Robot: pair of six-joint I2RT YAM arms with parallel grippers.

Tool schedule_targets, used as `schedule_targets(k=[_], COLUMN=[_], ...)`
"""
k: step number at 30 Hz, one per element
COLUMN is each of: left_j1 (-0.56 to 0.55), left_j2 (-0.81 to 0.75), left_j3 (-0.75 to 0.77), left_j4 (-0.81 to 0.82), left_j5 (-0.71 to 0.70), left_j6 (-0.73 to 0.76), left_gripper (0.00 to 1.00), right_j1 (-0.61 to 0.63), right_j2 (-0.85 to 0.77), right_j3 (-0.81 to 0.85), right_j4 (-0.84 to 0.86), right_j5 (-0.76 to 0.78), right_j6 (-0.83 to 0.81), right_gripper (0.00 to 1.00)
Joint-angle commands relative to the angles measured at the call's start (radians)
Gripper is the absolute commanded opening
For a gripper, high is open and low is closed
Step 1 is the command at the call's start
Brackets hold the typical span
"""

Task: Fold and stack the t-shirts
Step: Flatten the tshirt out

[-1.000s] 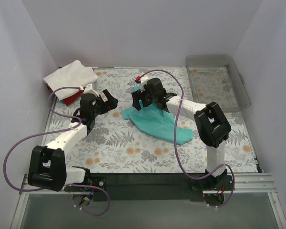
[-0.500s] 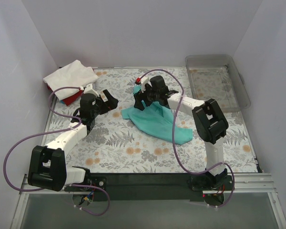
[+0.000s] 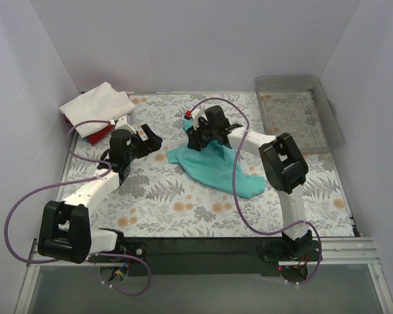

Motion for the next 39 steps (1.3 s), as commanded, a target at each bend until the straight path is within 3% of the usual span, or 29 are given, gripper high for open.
schedule_targets(k=[1, 4, 5, 7, 12, 20, 27, 35, 39], left_j1=[0.007, 0.007, 0.007, 0.007, 0.007, -0.004, -0.172, -0.240, -0.295], left_j2=[-0.042, -0.044, -0.042, -0.041, -0.022, 0.070, 0.188, 0.378, 0.493], left_j3=[-0.005, -0.007, -0.007, -0.007, -0.007, 0.024, 0.130, 0.309, 0.423], left_j4=[0.003, 0.006, 0.006, 0.006, 0.018, 0.037, 0.038, 0.035, 0.003], left_j5=[0.009, 0.015, 0.015, 0.015, 0.020, 0.047, -0.006, -0.026, -0.046], left_j6=[0.004, 0.002, 0.002, 0.002, 0.004, -0.008, 0.008, 0.004, 0.016], left_gripper=[0.94, 0.94, 0.94, 0.94, 0.94, 0.91, 0.90, 0.91, 0.90], right_j1=[-0.004, -0.004, -0.004, -0.004, 0.003, 0.060, 0.131, 0.214, 0.214], right_j2=[-0.065, -0.096, -0.108, -0.122, -0.286, -0.738, -0.949, -1.206, -1.271], right_j3=[-0.001, -0.021, -0.032, -0.047, -0.165, -0.435, -0.590, -0.685, -0.714], right_j4=[-0.010, -0.010, -0.010, -0.012, -0.013, -0.139, -0.401, -0.711, -0.733], right_j5=[0.019, 0.034, 0.036, 0.045, 0.086, 0.398, 0.574, 0.710, 0.755], right_j6=[-0.024, -0.026, -0.024, -0.018, 0.017, 0.166, 0.328, 0.543, 0.580], right_gripper=[0.36, 0.20, 0.09, 0.01, 0.01, 0.01, 0.01, 0.01, 0.01])
